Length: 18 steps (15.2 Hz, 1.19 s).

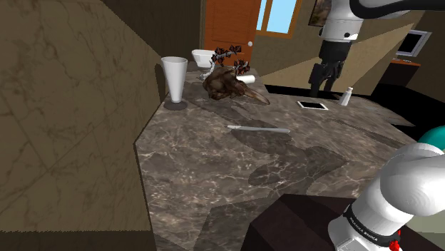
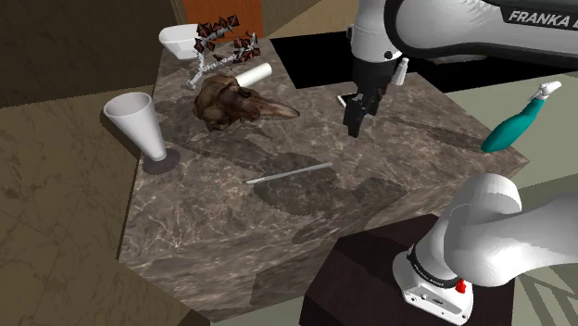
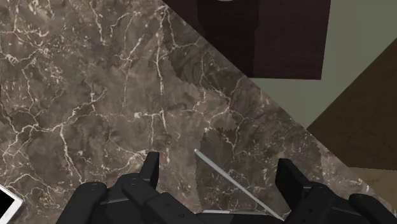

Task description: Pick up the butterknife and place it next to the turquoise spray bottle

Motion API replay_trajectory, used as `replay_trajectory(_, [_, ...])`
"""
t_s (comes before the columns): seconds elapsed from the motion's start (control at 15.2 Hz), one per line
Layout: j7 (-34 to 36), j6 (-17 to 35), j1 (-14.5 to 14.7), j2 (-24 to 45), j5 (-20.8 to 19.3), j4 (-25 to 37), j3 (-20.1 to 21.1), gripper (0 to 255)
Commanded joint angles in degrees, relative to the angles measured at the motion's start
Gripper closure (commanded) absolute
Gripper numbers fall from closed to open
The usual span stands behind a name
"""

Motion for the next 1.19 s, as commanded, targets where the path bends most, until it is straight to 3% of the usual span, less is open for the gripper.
replay_trajectory(0.0, [0.0,0.0,0.0,0.0,0.0,0.0,0.0,0])
replay_trajectory(0.46, [-19.2,13.5,6.7,9.8,-1.9,-2.9,-4.2,0])
replay_trajectory(0.99, [-40.5,27.5,14.2,22.4,-1.3,-3.4,-6.9,0])
replay_trajectory(1.12, [-42.9,29.7,14.9,24.0,-1.1,-3.9,-7.0,0])
